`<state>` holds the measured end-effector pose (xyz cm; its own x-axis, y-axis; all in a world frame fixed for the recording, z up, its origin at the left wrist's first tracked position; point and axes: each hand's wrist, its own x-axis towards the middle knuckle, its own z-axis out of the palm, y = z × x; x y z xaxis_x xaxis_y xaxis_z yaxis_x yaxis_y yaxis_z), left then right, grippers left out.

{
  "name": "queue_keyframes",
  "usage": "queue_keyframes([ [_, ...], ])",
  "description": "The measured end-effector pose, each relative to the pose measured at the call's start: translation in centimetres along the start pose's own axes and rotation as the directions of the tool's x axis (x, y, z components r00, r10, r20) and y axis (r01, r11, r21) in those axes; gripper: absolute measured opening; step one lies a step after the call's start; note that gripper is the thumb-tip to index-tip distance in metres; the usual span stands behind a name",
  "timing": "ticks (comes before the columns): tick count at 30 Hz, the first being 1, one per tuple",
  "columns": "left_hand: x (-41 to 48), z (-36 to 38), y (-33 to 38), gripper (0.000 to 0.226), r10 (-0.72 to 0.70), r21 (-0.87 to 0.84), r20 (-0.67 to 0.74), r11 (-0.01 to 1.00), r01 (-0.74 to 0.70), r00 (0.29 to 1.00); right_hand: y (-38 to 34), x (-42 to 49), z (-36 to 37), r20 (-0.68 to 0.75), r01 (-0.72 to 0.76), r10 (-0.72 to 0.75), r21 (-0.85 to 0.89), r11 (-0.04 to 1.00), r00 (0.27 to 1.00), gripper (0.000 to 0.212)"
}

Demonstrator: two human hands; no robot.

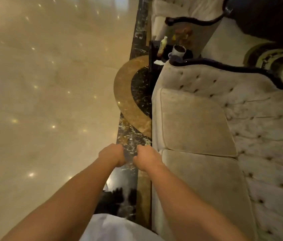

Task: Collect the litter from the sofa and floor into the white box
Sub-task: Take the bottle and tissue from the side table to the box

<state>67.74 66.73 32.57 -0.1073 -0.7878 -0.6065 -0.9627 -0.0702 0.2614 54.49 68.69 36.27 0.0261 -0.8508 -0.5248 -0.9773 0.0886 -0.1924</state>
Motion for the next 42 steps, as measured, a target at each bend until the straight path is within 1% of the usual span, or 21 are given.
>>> queue_keyframes([
  [2, 4.8, -4.9, -0.8, 0.026, -0.005, 0.026, 0.041, 1.000, 0.004, 0.999, -2.1, 4.9, -4.3, 0.022, -0.026, 0.026, 0.018, 1.000, 0.999, 0.017],
  [6, 12.7, -14.1, -0.6, 0.034, 0.029, 0.080, 0.062, 0.996, -0.034, 0.998, -4.3, 13.0, -10.6, 0.022, -0.080, 0.079, 0.070, 0.994, 0.997, 0.025],
  [10, 21.5, -19.2, 0.3, 0.035, 0.075, 0.157, 0.100, 0.983, -0.090, 0.992, -3.8, 22.2, -13.7, 0.044, -0.200, 0.197, 0.106, 0.974, 0.980, 0.025],
  [13, 29.3, -22.6, 0.8, 0.042, 0.113, 0.193, 0.084, 0.973, -0.128, 0.990, -2.8, 30.7, -16.4, 0.066, -0.251, 0.245, 0.109, 0.962, 0.967, 0.022],
  [15, 33.6, -25.2, 1.2, 0.047, 0.135, 0.228, 0.079, 0.962, -0.150, 0.988, -2.9, 36.0, -18.9, 0.089, -0.248, 0.237, 0.137, 0.959, 0.967, 0.020],
  [18, 41.1, -31.3, 2.7, 0.047, 0.151, 0.284, 0.057, 0.945, -0.161, 0.987, -3.9, 45.2, -24.9, 0.079, -0.185, 0.173, 0.185, 0.965, 0.982, 0.024],
  [22, 50.9, -42.2, 4.4, 0.042, 0.156, 0.218, -0.047, 0.966, -0.142, 0.987, -6.5, 56.0, -35.8, -0.036, -0.119, 0.129, 0.204, 0.972, 0.991, 0.030],
  [25, 56.9, -47.9, 4.2, 0.033, 0.113, 0.184, -0.070, 0.978, -0.098, 0.991, -8.8, 62.3, -41.3, -0.021, -0.089, 0.097, 0.256, 0.963, 0.995, 0.029],
  [27, 60.5, -50.0, 3.6, 0.030, 0.060, 0.208, -0.032, 0.977, -0.052, 0.998, -9.4, 65.6, -43.1, -0.003, -0.058, 0.061, 0.262, 0.963, 0.998, 0.030],
  [29, 65.4, -51.5, 3.0, 0.031, 0.027, 0.223, 0.033, 0.974, -0.034, 0.999, -9.2, 70.2, -44.1, 0.029, -0.041, 0.035, 0.249, 0.968, 0.999, 0.036],
  [31, 70.6, -52.5, 3.3, 0.032, 0.033, 0.219, 0.081, 0.975, -0.050, 0.996, -7.9, 74.7, -44.7, 0.073, -0.091, 0.074, 0.260, 0.961, 0.995, 0.040],
  [34, 78.4, -54.6, 5.8, 0.031, 0.134, 0.196, 0.149, 0.967, -0.162, 0.980, -4.7, 81.3, -45.5, 0.158, -0.246, 0.206, 0.300, 0.922, 0.966, 0.044],
  [36, 83.3, -56.8, 8.4, 0.030, 0.213, 0.212, 0.212, 0.943, -0.258, 0.954, -2.3, 84.9, -46.6, 0.242, -0.406, 0.341, 0.323, 0.855, 0.909, 0.055],
  [38, 87.8, -59.2, 11.5, 0.028, 0.264, 0.222, 0.240, 0.922, -0.318, 0.934, 0.0, 87.9, -47.8, 0.294, -0.526, 0.440, 0.386, 0.758, 0.849, 0.065],
  [40, 92.7, -62.0, 15.1, 0.026, 0.300, 0.216, 0.219, 0.913, -0.346, 0.928, 2.1, 91.5, -49.4, 0.304, -0.585, 0.501, 0.485, 0.650, 0.810, 0.068],
  [42, 96.3, -64.2, 18.4, 0.027, 0.335, 0.185, 0.200, 0.910, -0.371, 0.921, 3.8, 94.0, -50.5, 0.286, -0.589, 0.540, 0.592, 0.550, 0.792, 0.066],
])
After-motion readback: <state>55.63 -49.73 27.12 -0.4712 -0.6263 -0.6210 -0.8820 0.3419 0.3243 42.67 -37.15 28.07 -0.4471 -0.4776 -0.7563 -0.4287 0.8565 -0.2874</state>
